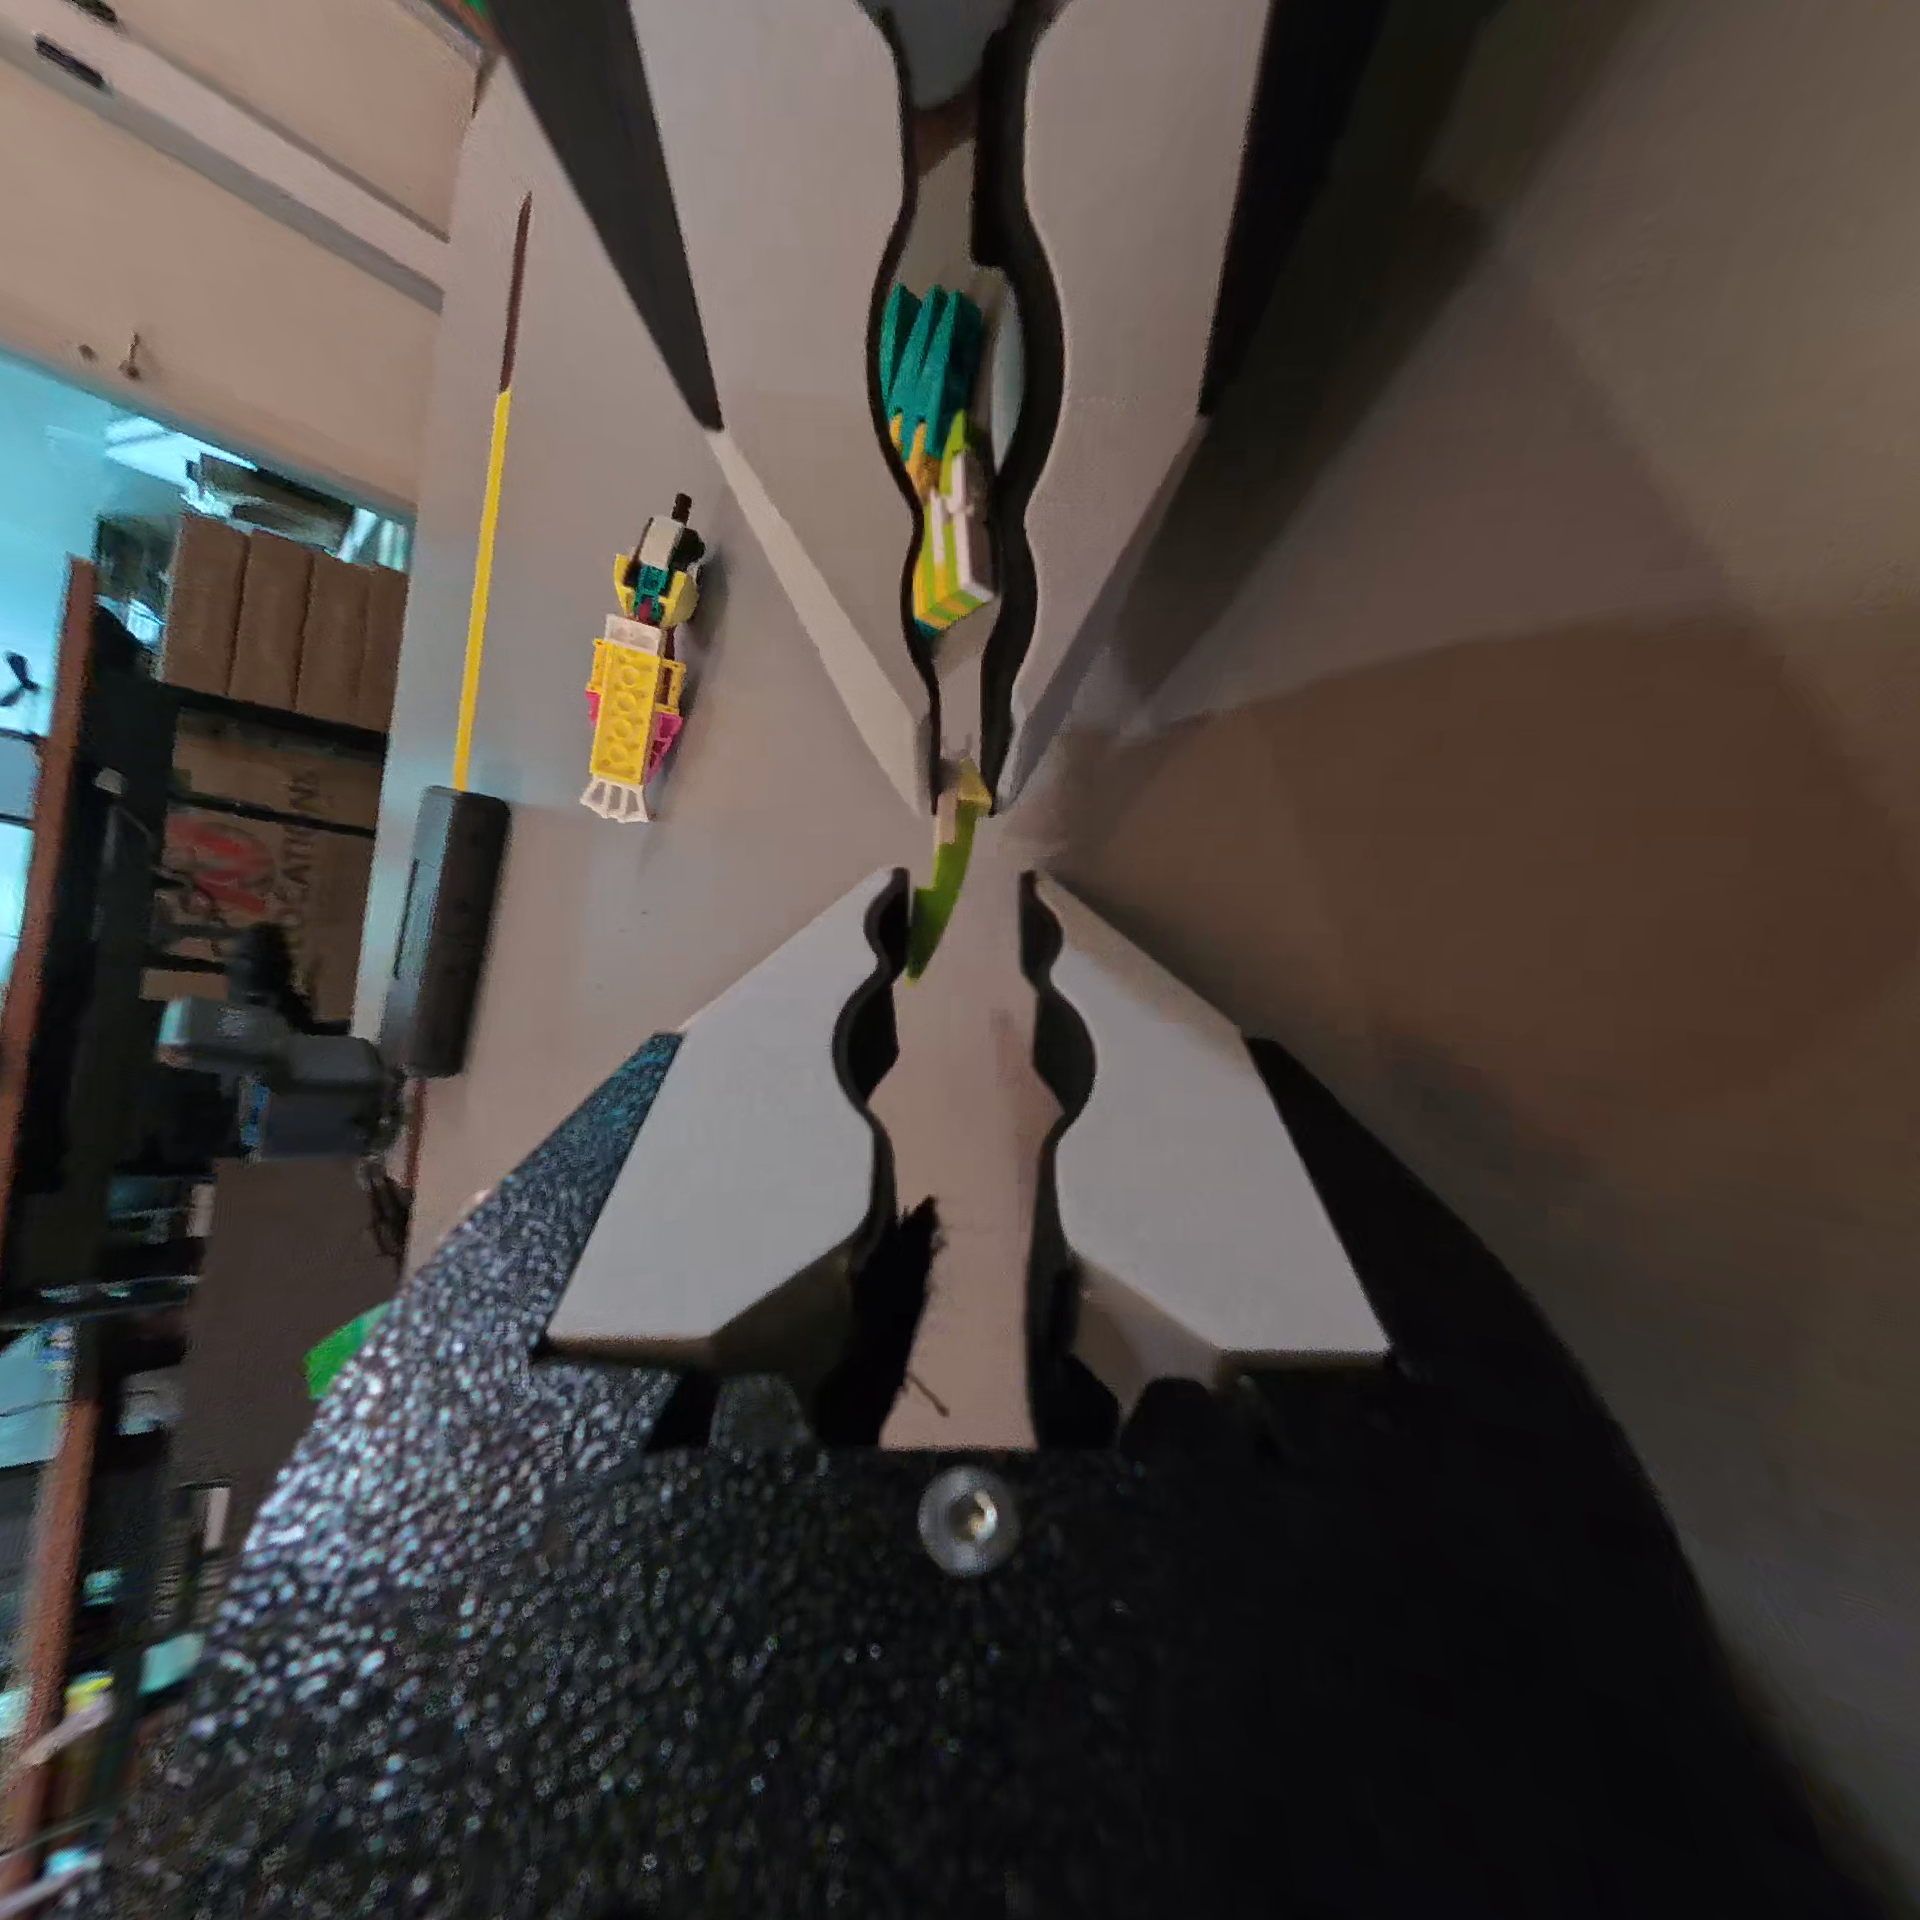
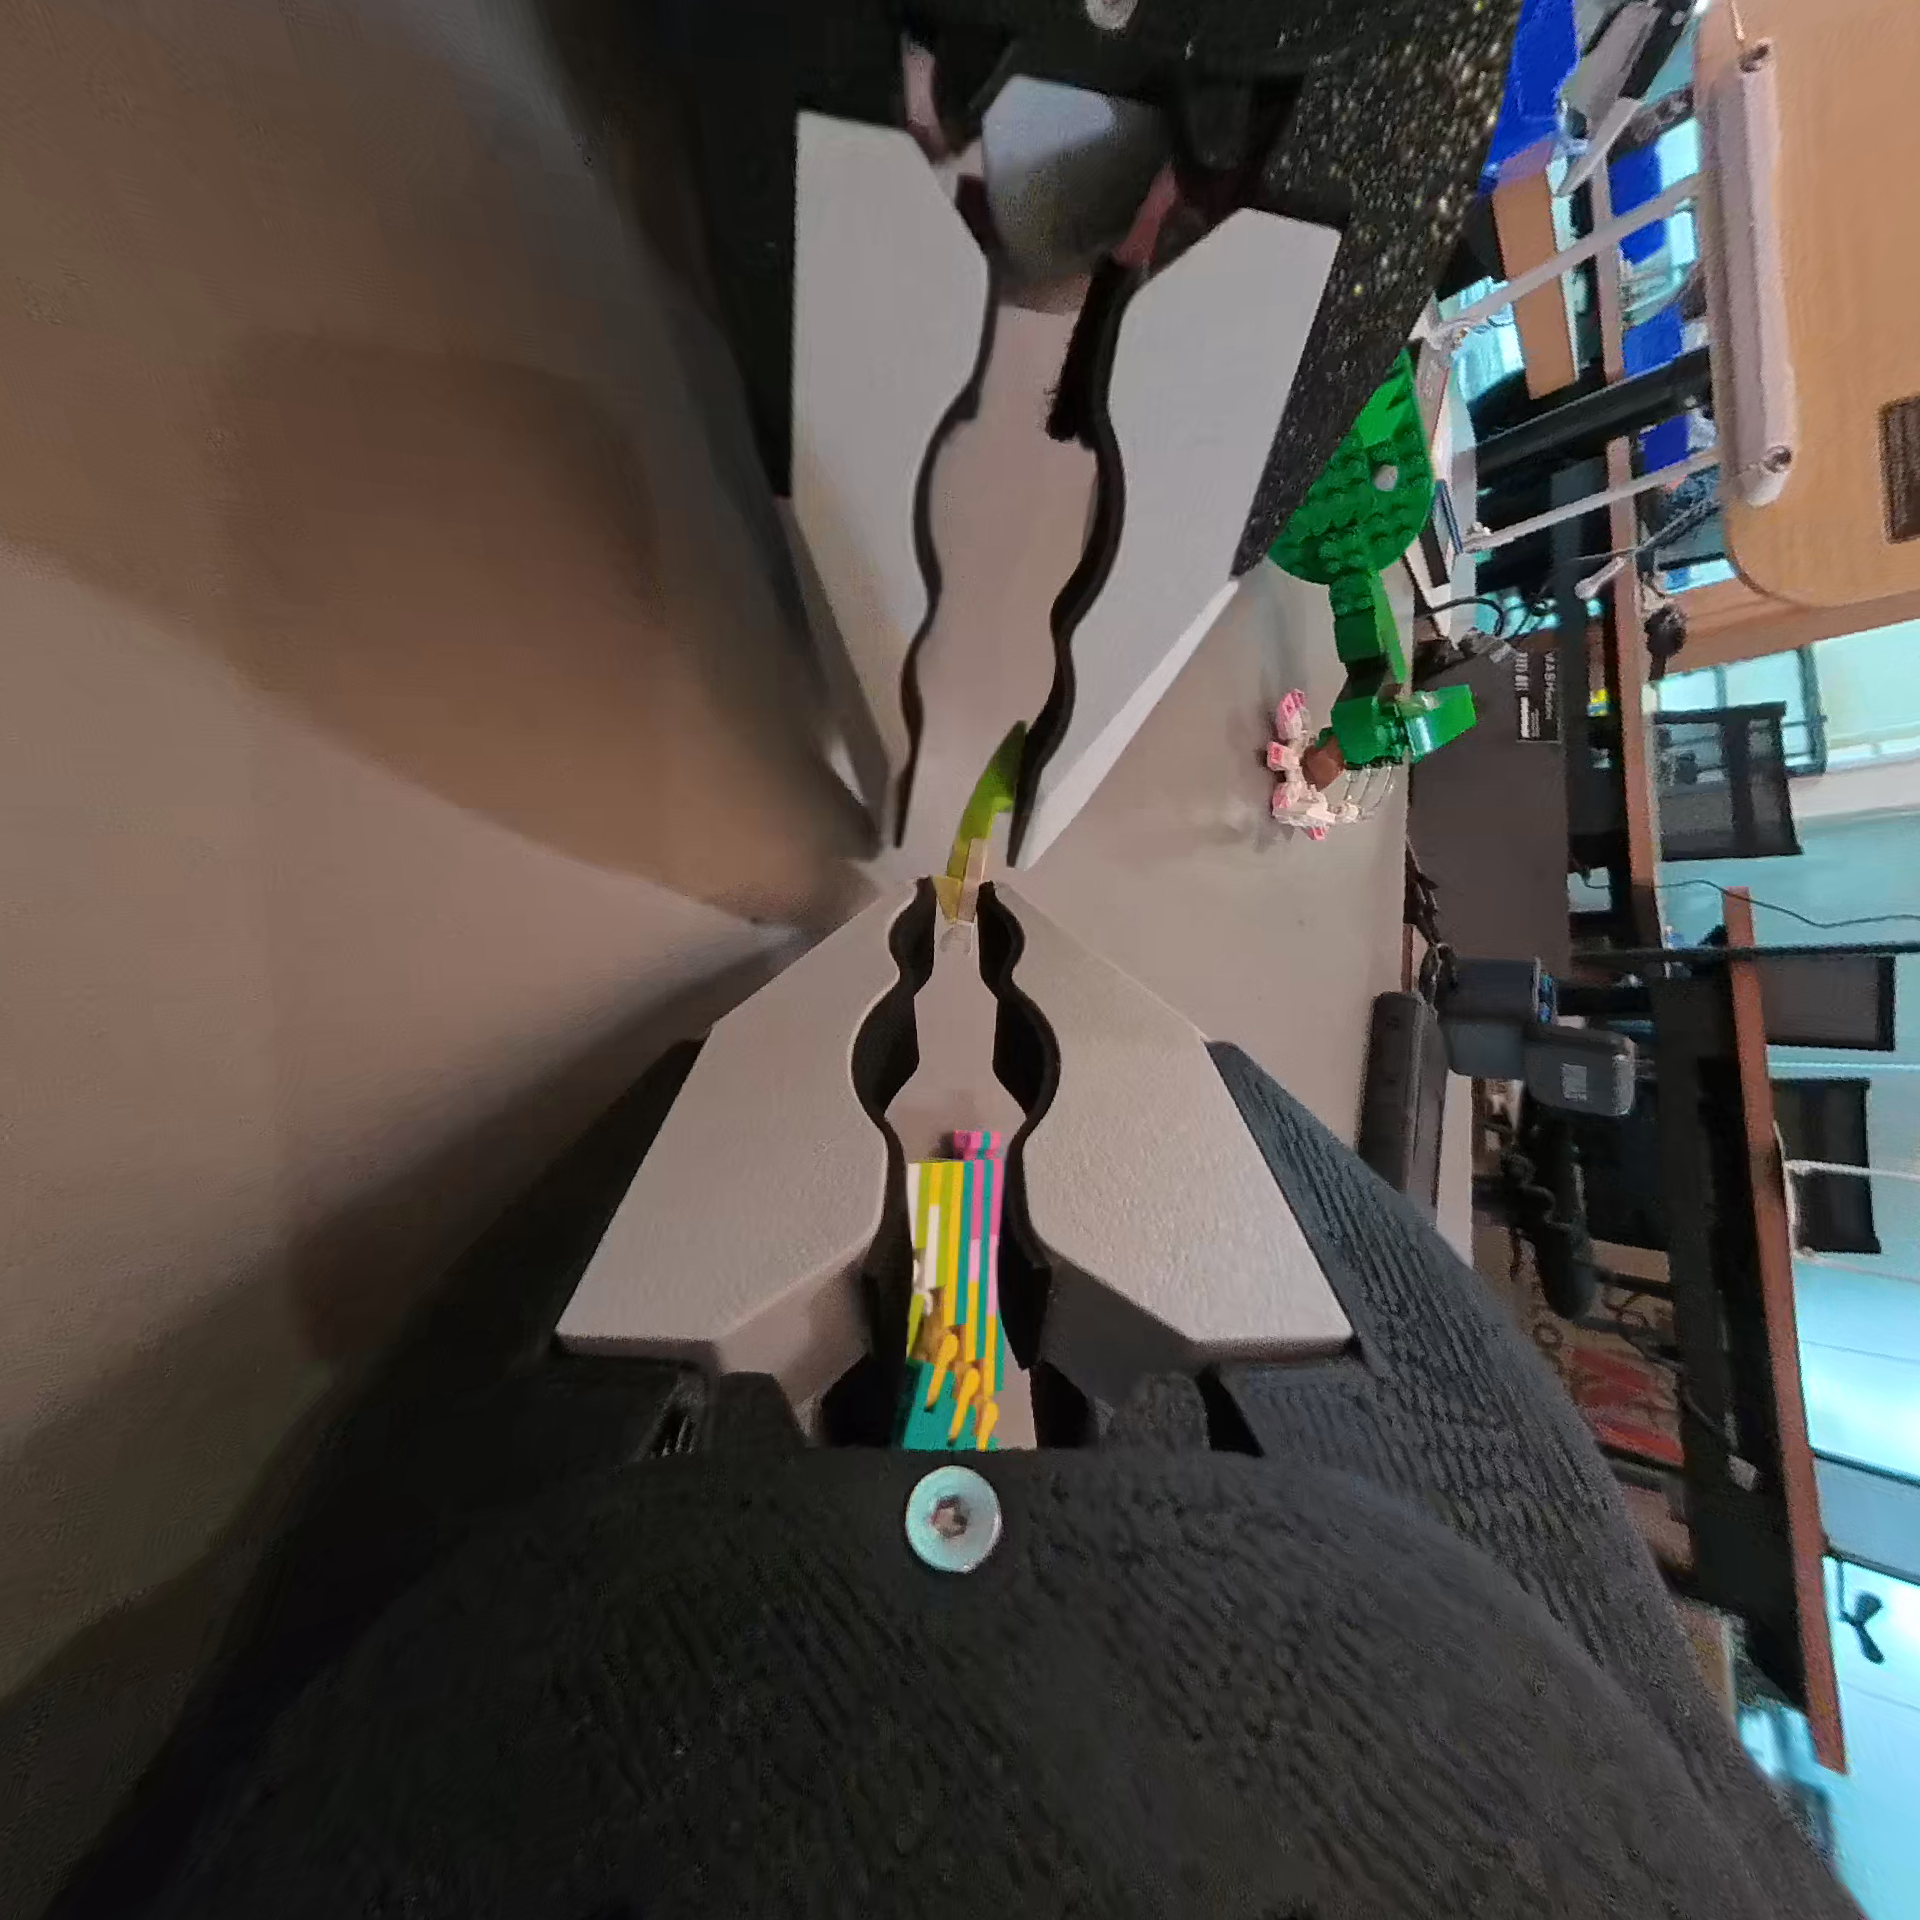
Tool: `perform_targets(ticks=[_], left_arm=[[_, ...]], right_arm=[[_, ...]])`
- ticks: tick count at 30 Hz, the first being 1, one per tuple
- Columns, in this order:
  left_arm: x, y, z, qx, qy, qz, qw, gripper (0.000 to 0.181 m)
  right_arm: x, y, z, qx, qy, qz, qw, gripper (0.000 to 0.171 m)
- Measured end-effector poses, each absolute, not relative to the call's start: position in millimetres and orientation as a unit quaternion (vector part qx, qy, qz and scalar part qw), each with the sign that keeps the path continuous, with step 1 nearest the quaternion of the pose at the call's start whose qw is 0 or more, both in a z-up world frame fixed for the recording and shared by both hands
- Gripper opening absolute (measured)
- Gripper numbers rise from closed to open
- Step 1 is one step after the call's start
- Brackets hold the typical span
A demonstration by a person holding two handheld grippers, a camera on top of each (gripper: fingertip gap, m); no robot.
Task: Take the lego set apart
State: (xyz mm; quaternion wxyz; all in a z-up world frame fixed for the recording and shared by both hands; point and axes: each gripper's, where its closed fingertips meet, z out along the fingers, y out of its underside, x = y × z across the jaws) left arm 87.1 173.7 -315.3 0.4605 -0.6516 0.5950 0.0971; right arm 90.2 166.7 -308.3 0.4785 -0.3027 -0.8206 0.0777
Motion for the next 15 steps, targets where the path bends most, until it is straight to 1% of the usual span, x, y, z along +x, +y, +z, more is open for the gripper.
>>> perform_targets(ticks=[1, 3, 10, 15], left_arm=[[88.9, 173.4, -313.8, -0.658, 0.588, 0.086, 0.462, 0.023], [87.9, 175.1, -307.3, -0.644, 0.592, 0.109, 0.473, 0.008], [84.7, 173.8, -302.1, -0.61, 0.623, 0.174, 0.458, 0.005], [79.4, 170.5, -297.5, -0.602, 0.63, 0.175, 0.459, 0.005]], right_arm=[[90.1, 167.4, -306.7, -0.308, -0.818, 0.081, 0.479, 0.006], [90.1, 166.3, -305.3, -0.313, -0.815, 0.092, 0.478, 0.005], [87.2, 173.4, -301.8, -0.356, -0.793, 0.116, 0.481, 0.005], [81.7, 171.6, -296.4, -0.368, -0.778, 0.128, 0.494, 0.005]])
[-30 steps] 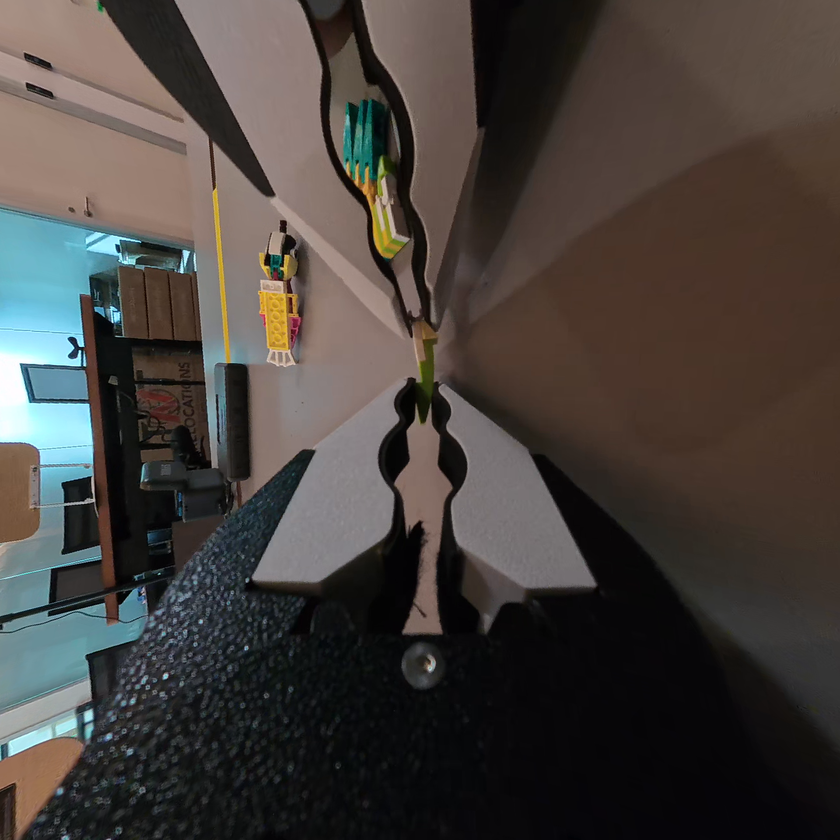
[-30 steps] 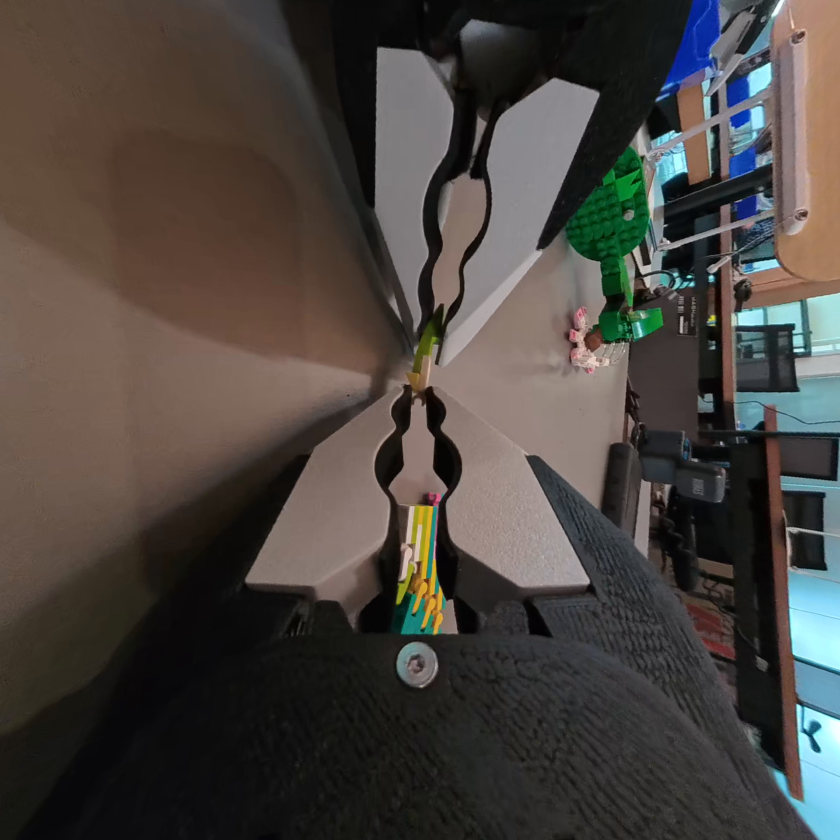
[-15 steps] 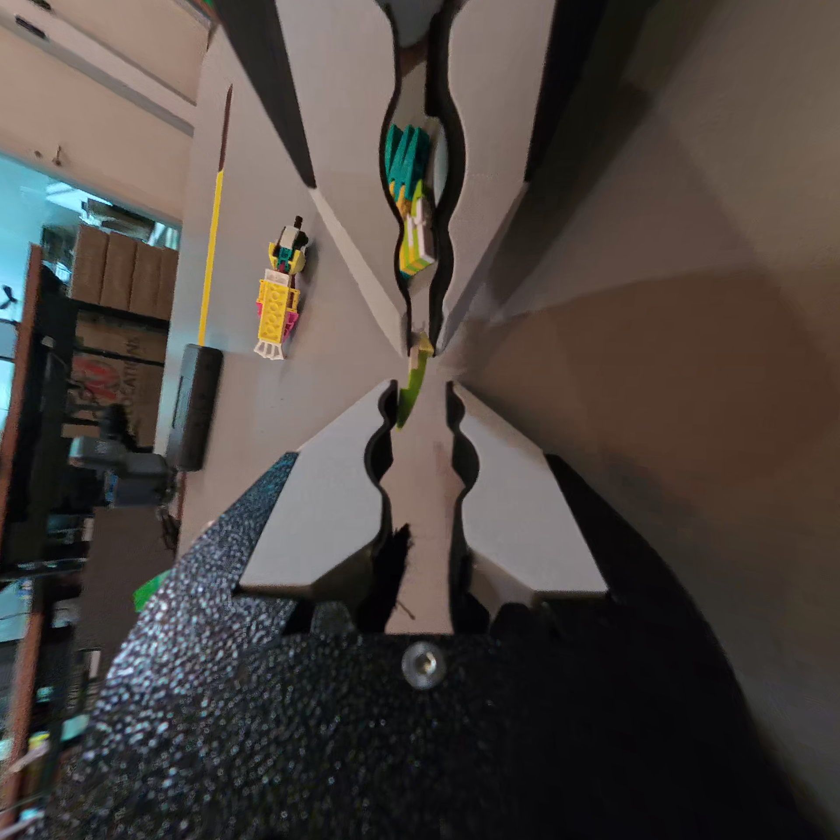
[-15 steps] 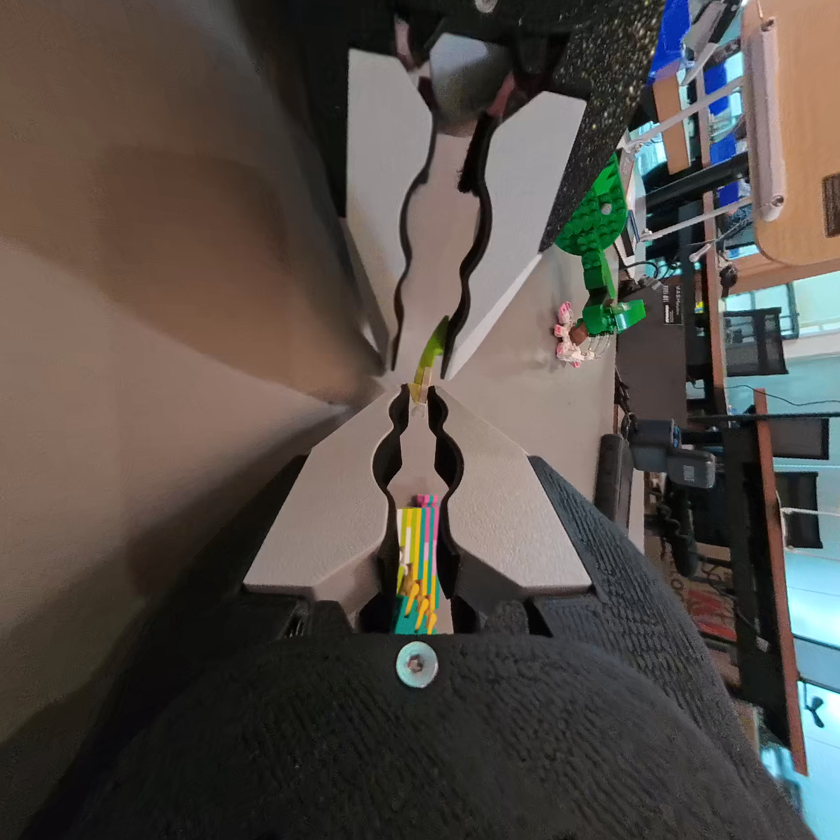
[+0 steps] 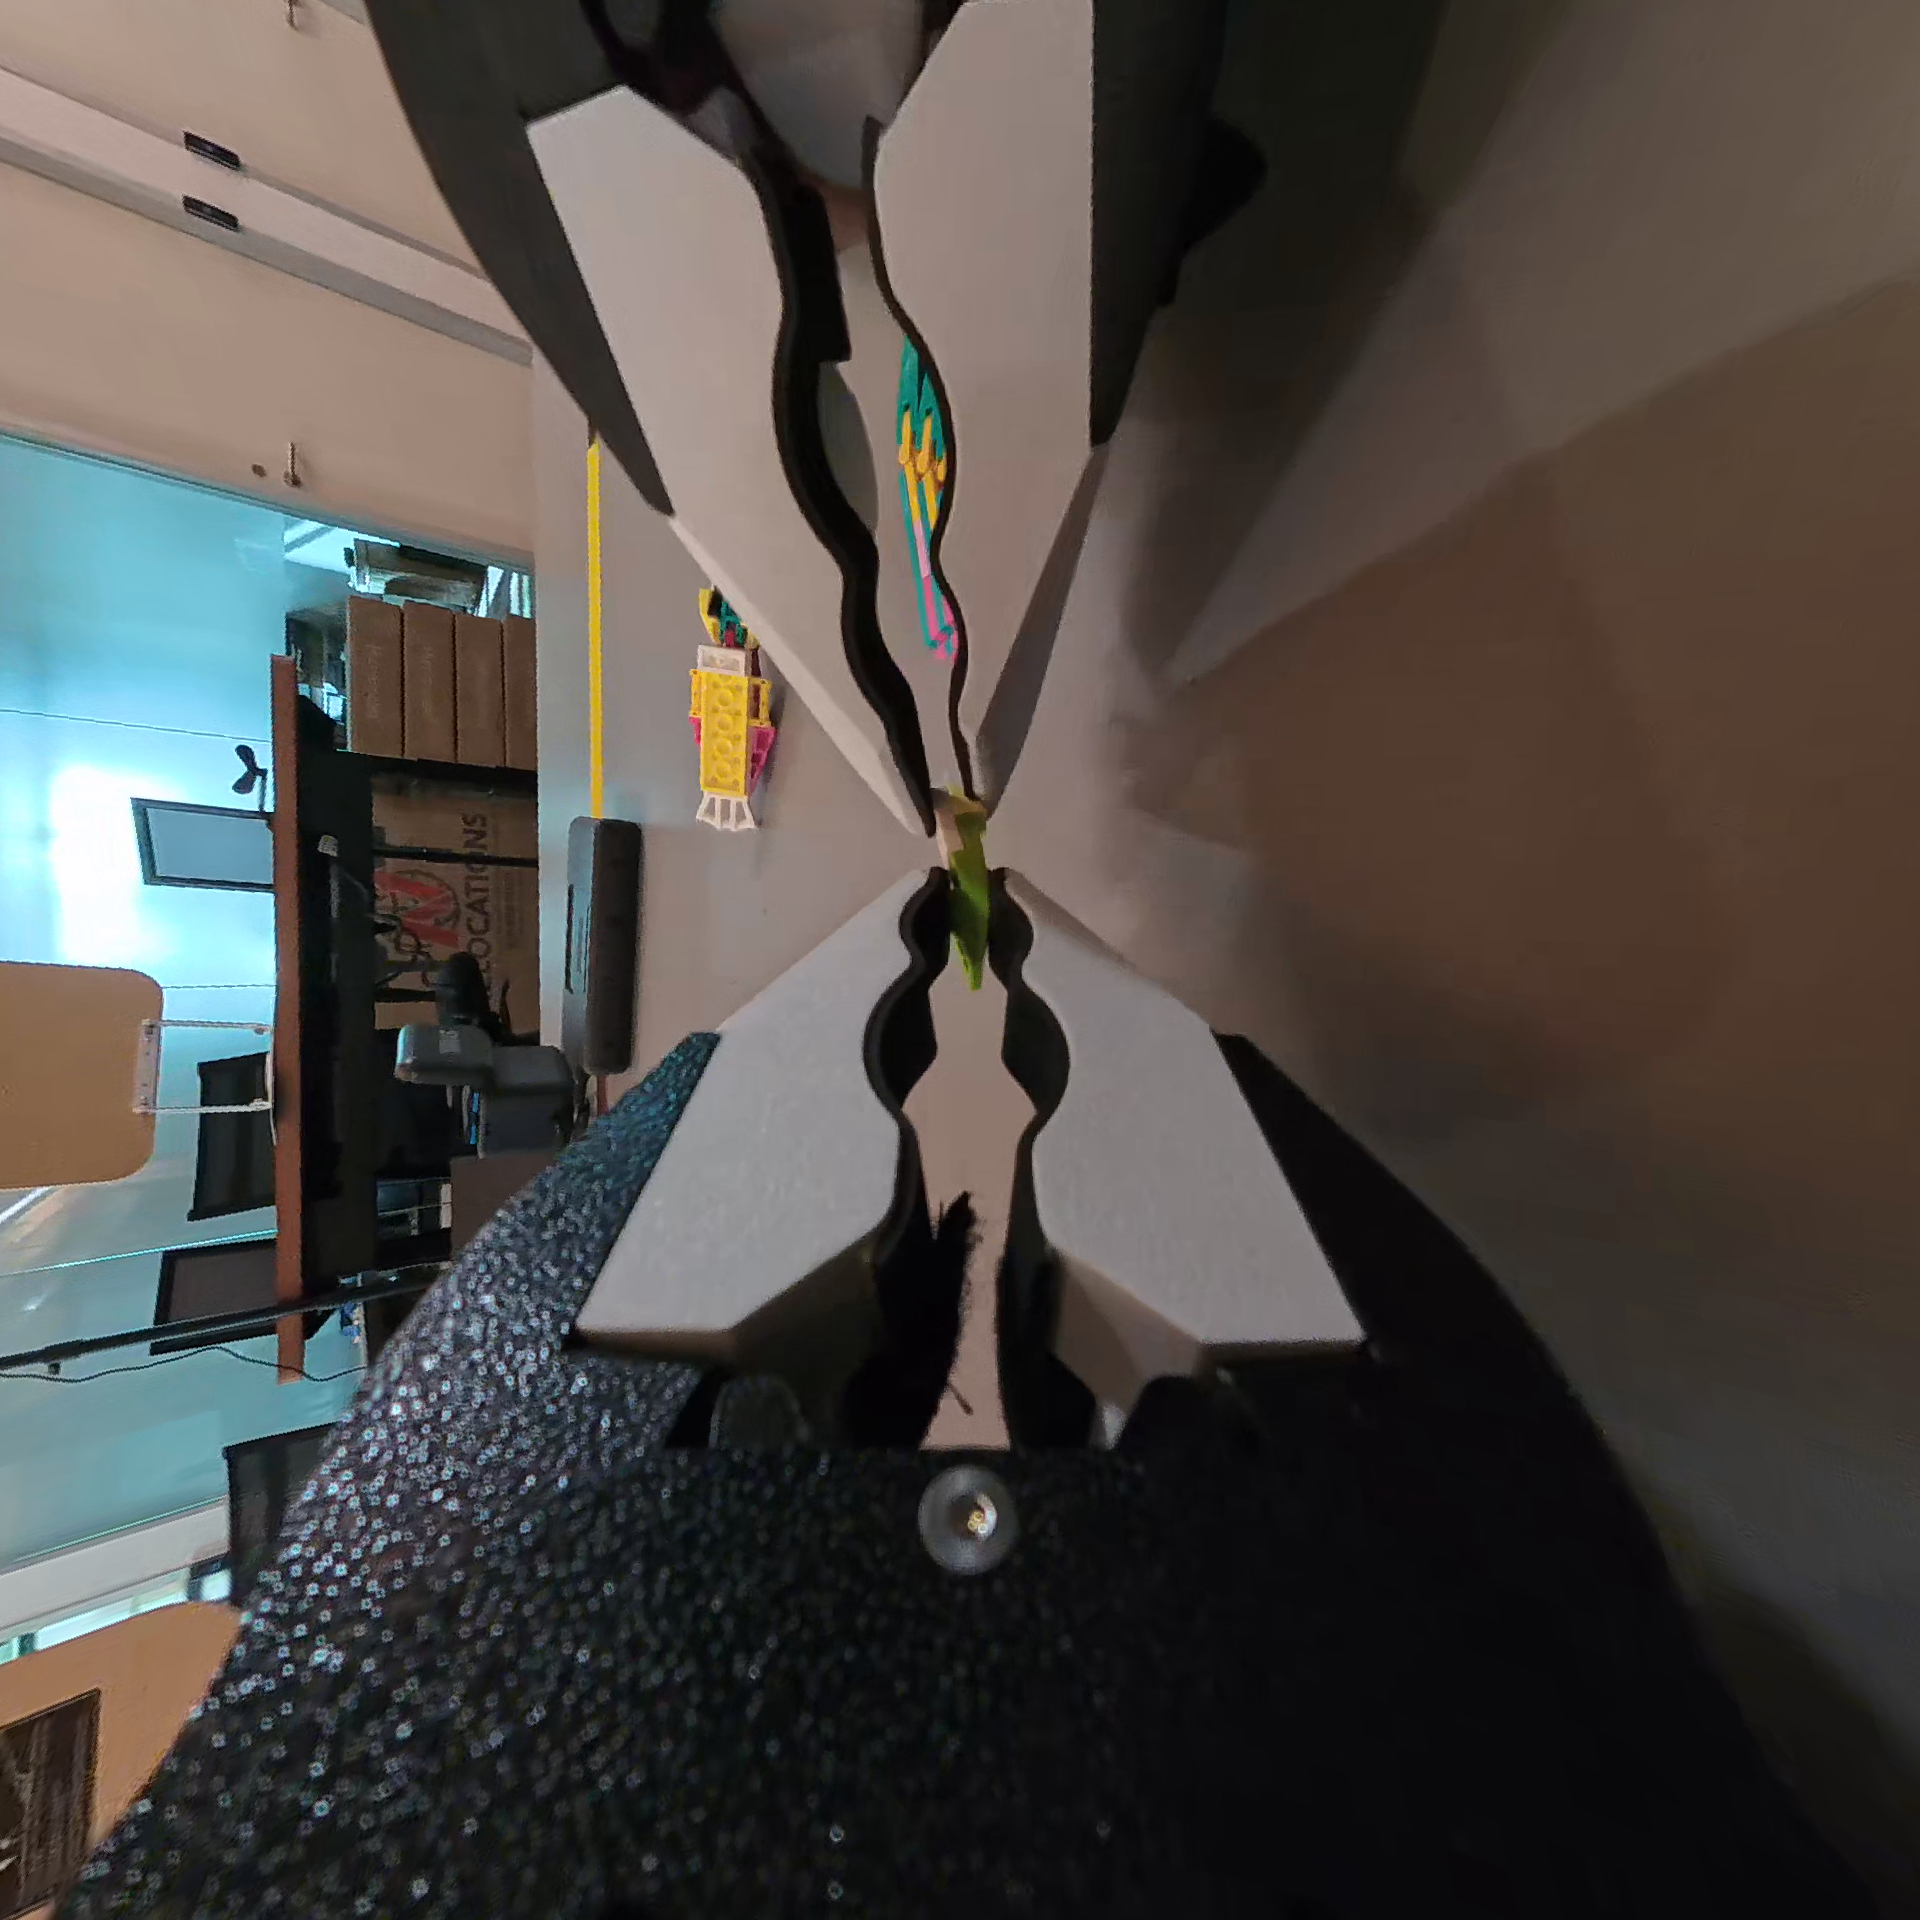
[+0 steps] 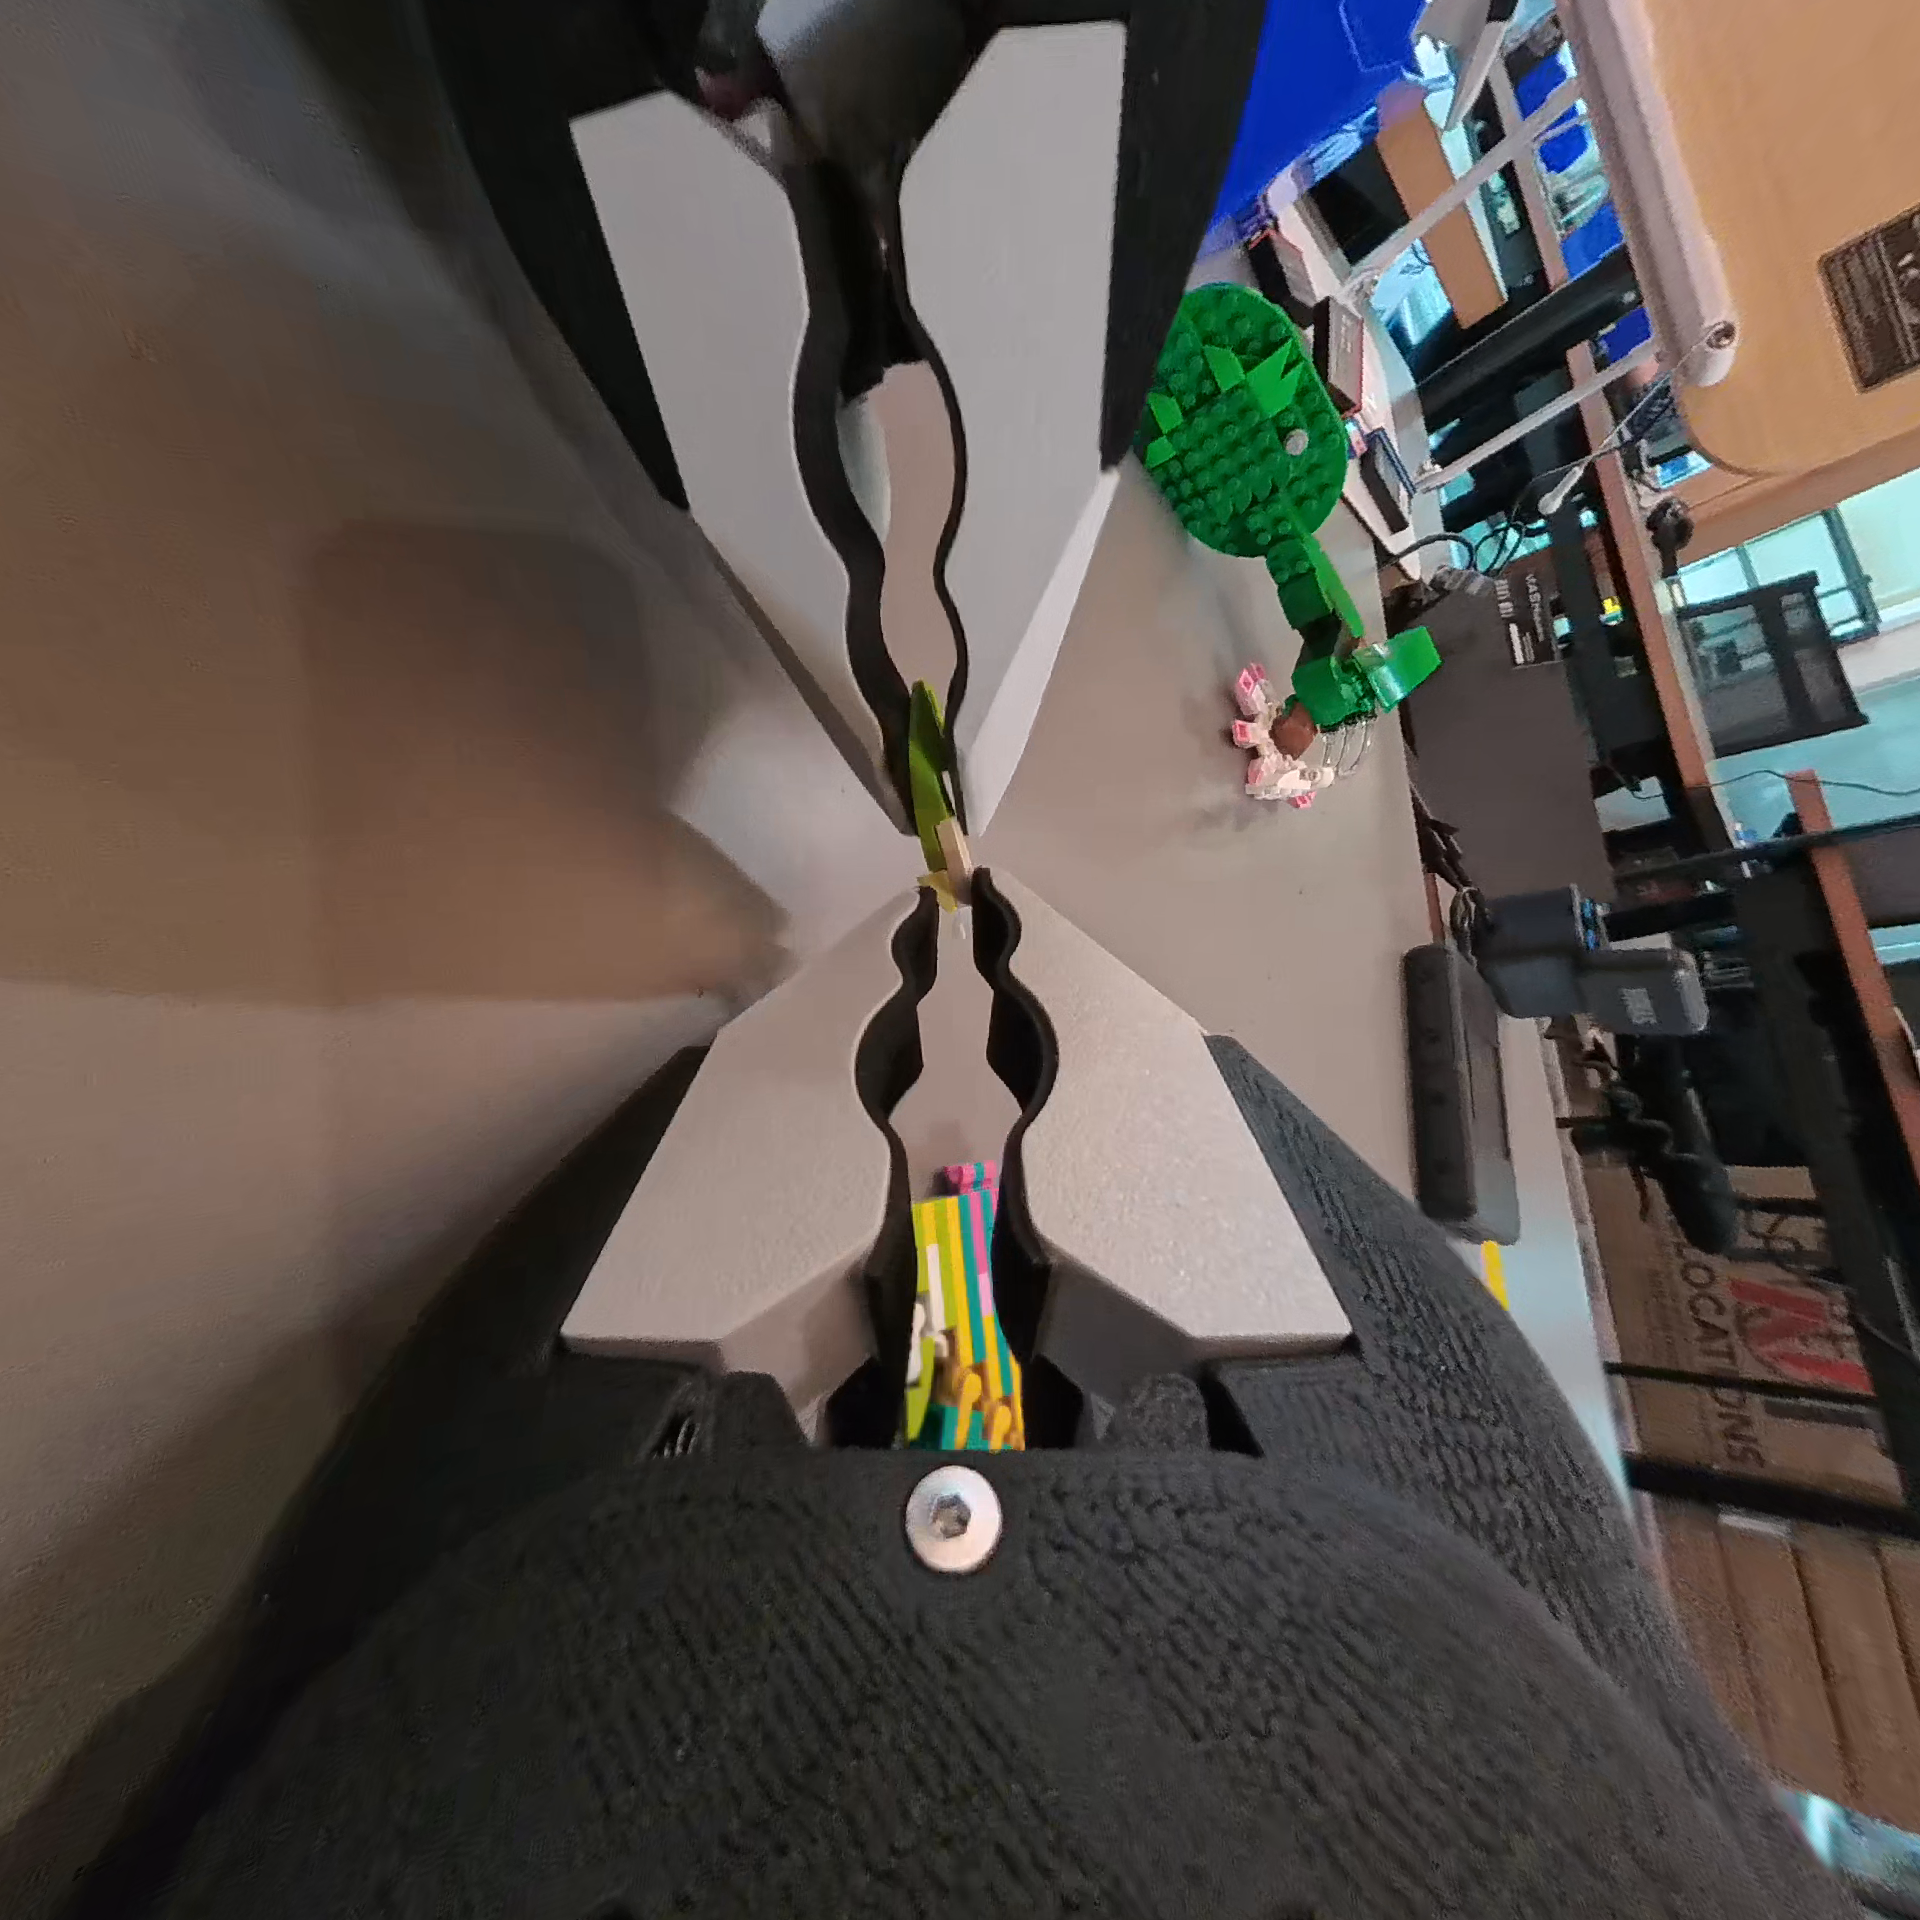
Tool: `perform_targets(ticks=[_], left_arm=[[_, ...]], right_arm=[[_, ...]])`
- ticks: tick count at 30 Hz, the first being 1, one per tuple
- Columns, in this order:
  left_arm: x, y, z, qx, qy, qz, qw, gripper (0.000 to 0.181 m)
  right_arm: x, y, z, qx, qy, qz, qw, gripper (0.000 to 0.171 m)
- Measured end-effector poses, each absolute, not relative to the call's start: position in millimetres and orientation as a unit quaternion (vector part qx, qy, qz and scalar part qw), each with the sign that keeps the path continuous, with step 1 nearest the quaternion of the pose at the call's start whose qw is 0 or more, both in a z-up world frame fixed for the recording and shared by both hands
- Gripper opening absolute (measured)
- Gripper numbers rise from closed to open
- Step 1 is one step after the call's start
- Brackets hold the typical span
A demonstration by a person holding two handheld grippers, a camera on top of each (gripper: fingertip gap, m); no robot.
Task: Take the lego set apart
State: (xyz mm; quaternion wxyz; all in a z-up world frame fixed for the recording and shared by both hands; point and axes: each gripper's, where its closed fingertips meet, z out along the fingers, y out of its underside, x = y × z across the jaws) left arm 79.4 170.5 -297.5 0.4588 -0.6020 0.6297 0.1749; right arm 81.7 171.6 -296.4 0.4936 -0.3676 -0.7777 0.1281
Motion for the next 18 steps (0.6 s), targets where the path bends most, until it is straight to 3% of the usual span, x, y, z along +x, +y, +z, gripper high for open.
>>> perform_targets(ticks=[5, 10, 15, 16, 18], left_arm=[[80.6, 169.9, -285.0, -0.616, 0.597, 0.117, 0.501, 0.005], [84.9, 164.2, -295.4, -0.552, 0.66, 0.164, 0.482, 0.005], [101.1, 149.2, -295.3, -0.515, 0.689, 0.105, 0.499, 0.006], [102.7, 148.0, -294.7, -0.511, 0.69, 0.1, 0.503, 0.007], [104.7, 147.8, -294.9, -0.538, 0.668, 0.062, 0.51, 0.009]], right_arm=[[81.7, 168.6, -283.8, -0.402, -0.743, 0.218, 0.488, 0.008], [92.9, 157.9, -276.3, -0.477, -0.686, 0.409, 0.366, 0.017], [99.5, 143.7, -292.6, -0.498, -0.697, 0.434, 0.277, 0.02], [101.0, 139.5, -293.8, -0.5, -0.698, 0.442, 0.259, 0.009], [103.1, 137.8, -294.1, -0.507, -0.693, 0.452, 0.24, 0.009]])
